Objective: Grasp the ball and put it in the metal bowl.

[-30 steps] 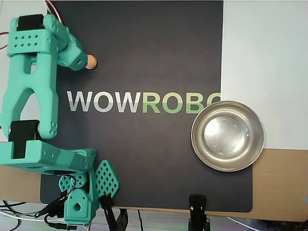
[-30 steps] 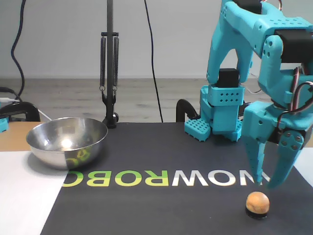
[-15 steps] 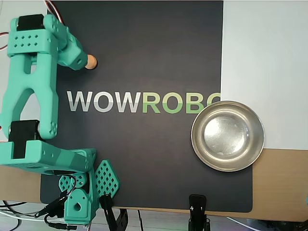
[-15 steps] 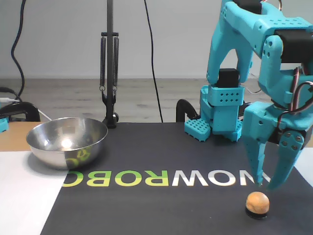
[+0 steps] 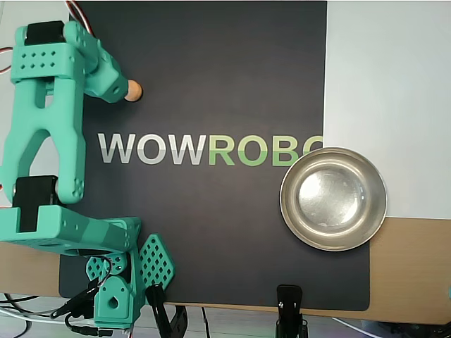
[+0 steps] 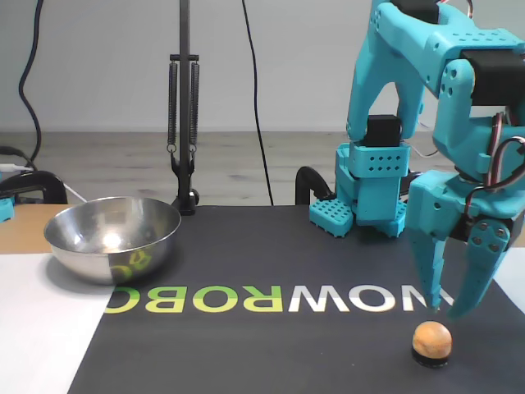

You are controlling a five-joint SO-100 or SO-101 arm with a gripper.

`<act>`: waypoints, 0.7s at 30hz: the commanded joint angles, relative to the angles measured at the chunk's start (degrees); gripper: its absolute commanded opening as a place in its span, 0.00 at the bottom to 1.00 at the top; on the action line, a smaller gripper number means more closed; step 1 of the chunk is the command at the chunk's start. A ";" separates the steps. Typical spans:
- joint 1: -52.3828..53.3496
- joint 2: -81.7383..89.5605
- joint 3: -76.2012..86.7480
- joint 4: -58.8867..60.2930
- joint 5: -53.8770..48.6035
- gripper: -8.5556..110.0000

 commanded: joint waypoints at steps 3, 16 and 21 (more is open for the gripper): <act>0.18 1.23 -0.70 0.18 0.26 0.21; 0.18 1.23 -0.70 0.18 0.26 0.35; 0.35 1.23 -0.70 0.18 0.26 0.38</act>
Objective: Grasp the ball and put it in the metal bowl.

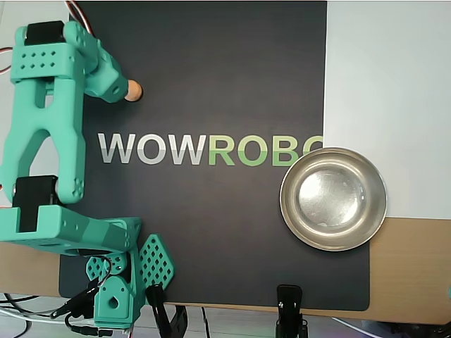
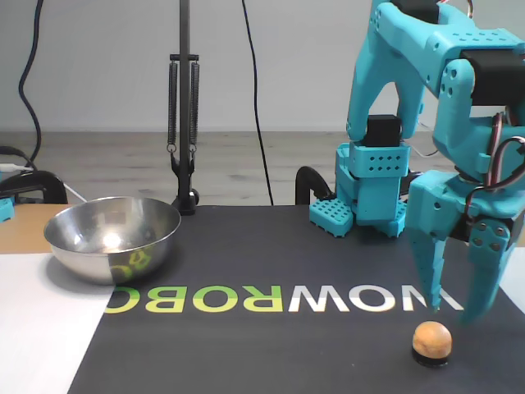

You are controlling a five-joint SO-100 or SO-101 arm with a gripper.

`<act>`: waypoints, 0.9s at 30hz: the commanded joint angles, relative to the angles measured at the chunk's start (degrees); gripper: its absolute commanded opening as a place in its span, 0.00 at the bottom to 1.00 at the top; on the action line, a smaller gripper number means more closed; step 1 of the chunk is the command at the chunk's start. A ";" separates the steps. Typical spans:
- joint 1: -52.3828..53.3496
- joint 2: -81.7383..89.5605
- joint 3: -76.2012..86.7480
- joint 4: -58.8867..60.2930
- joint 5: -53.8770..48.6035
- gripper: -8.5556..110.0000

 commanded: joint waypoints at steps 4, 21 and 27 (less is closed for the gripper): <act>0.44 1.23 -0.62 0.18 0.26 0.38; 2.99 1.23 -0.09 0.18 -0.18 0.38; 3.60 1.23 0.09 0.26 -0.26 0.38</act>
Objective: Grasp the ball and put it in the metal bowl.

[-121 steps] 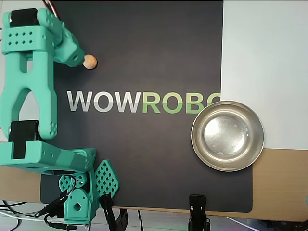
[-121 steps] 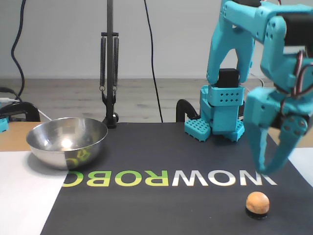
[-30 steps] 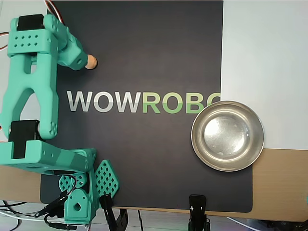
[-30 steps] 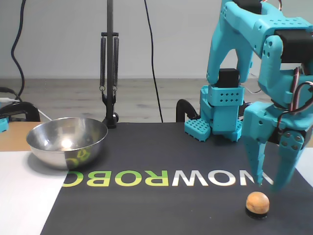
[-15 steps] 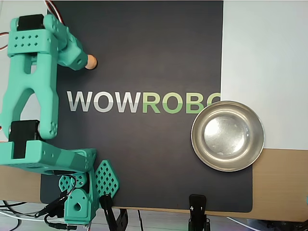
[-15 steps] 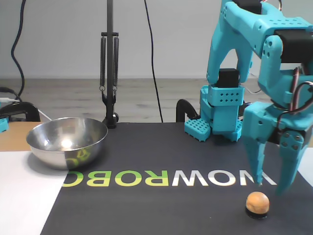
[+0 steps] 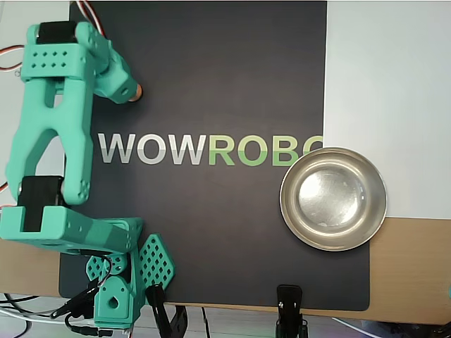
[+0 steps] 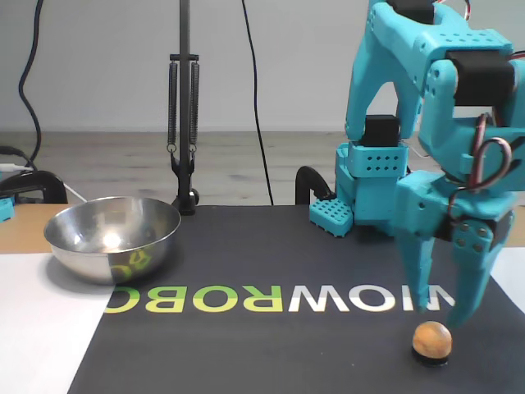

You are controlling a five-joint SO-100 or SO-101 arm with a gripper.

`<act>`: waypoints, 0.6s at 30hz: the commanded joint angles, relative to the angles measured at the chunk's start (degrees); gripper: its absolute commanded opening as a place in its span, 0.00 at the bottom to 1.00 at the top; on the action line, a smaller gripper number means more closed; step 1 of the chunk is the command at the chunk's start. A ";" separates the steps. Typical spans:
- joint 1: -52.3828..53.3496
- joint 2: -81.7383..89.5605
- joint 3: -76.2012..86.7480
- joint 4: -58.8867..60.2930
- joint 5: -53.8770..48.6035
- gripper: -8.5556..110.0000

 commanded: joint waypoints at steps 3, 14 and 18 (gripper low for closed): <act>0.00 1.23 -0.18 0.26 -0.35 0.39; -0.26 1.23 -0.18 0.79 -0.35 0.39; -0.26 1.23 -0.18 0.79 -0.35 0.43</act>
